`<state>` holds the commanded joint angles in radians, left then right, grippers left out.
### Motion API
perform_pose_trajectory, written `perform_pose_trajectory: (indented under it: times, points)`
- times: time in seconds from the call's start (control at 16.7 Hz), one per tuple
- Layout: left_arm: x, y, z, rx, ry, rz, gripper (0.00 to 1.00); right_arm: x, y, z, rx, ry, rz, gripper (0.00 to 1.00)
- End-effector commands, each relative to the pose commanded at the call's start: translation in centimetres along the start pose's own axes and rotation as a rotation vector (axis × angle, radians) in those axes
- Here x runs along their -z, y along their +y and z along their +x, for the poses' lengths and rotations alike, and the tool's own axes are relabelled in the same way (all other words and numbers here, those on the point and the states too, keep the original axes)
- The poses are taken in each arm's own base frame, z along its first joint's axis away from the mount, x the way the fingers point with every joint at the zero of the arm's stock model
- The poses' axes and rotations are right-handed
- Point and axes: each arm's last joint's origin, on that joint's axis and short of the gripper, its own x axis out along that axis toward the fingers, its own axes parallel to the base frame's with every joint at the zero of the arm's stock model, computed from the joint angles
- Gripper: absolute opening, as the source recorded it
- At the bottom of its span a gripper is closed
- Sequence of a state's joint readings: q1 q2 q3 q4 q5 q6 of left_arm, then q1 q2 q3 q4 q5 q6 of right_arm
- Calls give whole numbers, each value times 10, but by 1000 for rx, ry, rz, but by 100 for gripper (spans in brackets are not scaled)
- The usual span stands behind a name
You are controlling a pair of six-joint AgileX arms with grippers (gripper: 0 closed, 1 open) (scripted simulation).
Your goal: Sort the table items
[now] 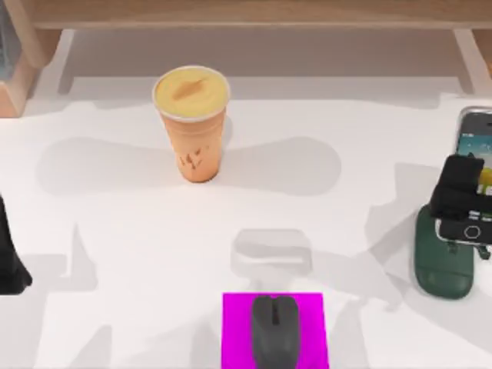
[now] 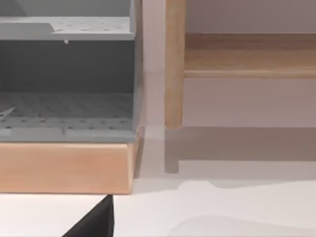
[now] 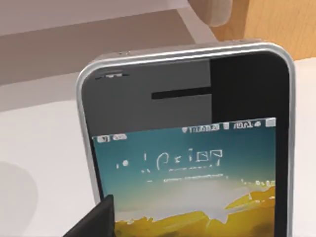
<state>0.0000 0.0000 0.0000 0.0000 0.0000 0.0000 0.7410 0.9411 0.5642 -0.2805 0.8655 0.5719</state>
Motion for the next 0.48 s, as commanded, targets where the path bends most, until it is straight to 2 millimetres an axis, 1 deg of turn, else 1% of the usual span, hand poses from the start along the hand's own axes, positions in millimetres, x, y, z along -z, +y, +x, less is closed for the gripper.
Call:
perform_pose_trajectory:
  times: [0.12, 0.24, 0.36, 0.48]
  points:
    - [0, 0, 0, 0, 0, 0, 100, -11, -19, -1, -16, -31, 61, 100]
    - [0, 0, 0, 0, 0, 0, 100, -18, -44, -4, -32, -84, 121, 100]
    - [0, 0, 0, 0, 0, 0, 100, -17, -70, -9, -54, -155, 161, 100]
    - [0, 0, 0, 0, 0, 0, 100, -8, -92, -15, -85, -236, 164, 100]
